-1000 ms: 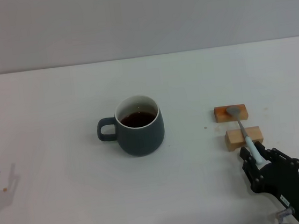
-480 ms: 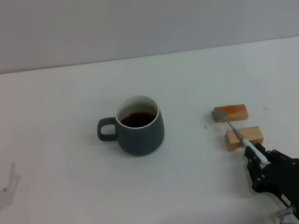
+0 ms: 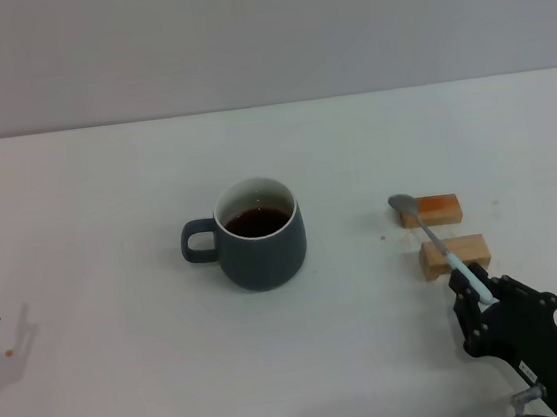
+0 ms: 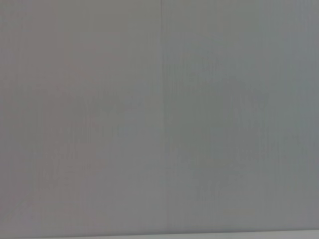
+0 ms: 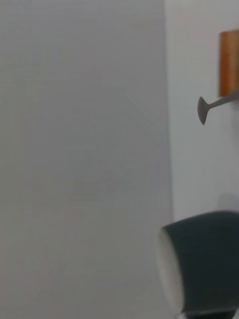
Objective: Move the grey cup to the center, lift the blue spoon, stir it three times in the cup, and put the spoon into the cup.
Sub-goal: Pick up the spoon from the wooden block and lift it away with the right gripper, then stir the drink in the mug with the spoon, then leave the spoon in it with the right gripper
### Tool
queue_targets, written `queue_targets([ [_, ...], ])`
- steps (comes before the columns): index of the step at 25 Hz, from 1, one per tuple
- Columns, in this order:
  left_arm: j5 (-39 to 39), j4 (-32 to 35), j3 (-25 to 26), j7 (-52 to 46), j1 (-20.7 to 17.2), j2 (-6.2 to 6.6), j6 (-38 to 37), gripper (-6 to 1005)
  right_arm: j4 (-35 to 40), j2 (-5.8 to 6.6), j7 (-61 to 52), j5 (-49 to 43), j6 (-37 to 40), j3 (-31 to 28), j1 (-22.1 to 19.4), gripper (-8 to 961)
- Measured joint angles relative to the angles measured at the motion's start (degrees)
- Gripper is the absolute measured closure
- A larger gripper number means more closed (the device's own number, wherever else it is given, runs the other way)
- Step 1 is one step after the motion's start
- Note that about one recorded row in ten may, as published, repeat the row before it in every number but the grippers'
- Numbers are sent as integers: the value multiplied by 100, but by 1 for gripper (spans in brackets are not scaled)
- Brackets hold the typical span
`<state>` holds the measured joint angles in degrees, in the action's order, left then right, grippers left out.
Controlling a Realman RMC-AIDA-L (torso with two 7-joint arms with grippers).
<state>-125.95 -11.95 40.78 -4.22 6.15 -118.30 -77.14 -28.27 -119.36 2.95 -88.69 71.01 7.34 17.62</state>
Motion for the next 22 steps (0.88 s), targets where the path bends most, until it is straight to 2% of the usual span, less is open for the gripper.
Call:
queue_targets([
  [4, 0, -5, 0, 0, -3, 0, -1, 141, -140, 35, 5, -86, 256, -25, -25, 789],
  [6, 0, -6, 0, 0, -13, 0, -7, 141, -431, 143, 9, -91, 457, -30, 38, 789],
  [7, 0, -6, 0, 0, -13, 0, -7, 141, -431, 143, 9, -91, 457, -30, 38, 789],
  [9, 0, -6, 0, 0, -21, 0, -10, 141, -729, 296, 49, -92, 578, -28, 122, 789],
  [10, 0, -16, 0, 0, -29, 4, -19, 141, -987, 416, 169, -92, 607, -33, 177, 789],
  [11, 0, -18, 0, 0, -33, 6, -24, 141, -1537, 654, 614, -83, 621, -87, 286, 789],
  [12, 0, -18, 0, 0, -33, 6, -24, 141, -1537, 654, 614, -83, 621, -87, 286, 790],
  [14, 0, -7, 0, 0, -34, 7, -33, 141, -2201, 924, 1308, -69, 598, -220, 396, 790],
  [15, 1, 1, 0, 3, -34, 8, -39, 141, -2927, 1252, 1857, -69, 521, -413, 494, 790],
  [16, 1, 1, 0, 12, -32, 8, -39, 141, -2927, 1252, 1857, -69, 521, -413, 494, 790],
  [17, 0, 0, 0, 18, -31, 8, -41, 141, -3237, 1399, 2072, -69, 477, -496, 544, 790],
  [19, 1, 1, 0, 30, -31, 9, -45, 141, -4024, 1767, 2582, -33, 186, -764, 624, 790],
  [20, 1, 2, 0, 32, -31, 9, -50, 141, -4675, 2008, 3176, 12, -248, -1121, 620, 790],
  [21, 0, 1, 0, 33, -32, 9, -53, 141, -4988, 2081, 3549, 39, -483, -1327, 592, 790],
  [22, 0, 1, 0, 33, -32, 9, -53, 141, -4988, 2081, 3549, 39, -483, -1327, 592, 790],
])
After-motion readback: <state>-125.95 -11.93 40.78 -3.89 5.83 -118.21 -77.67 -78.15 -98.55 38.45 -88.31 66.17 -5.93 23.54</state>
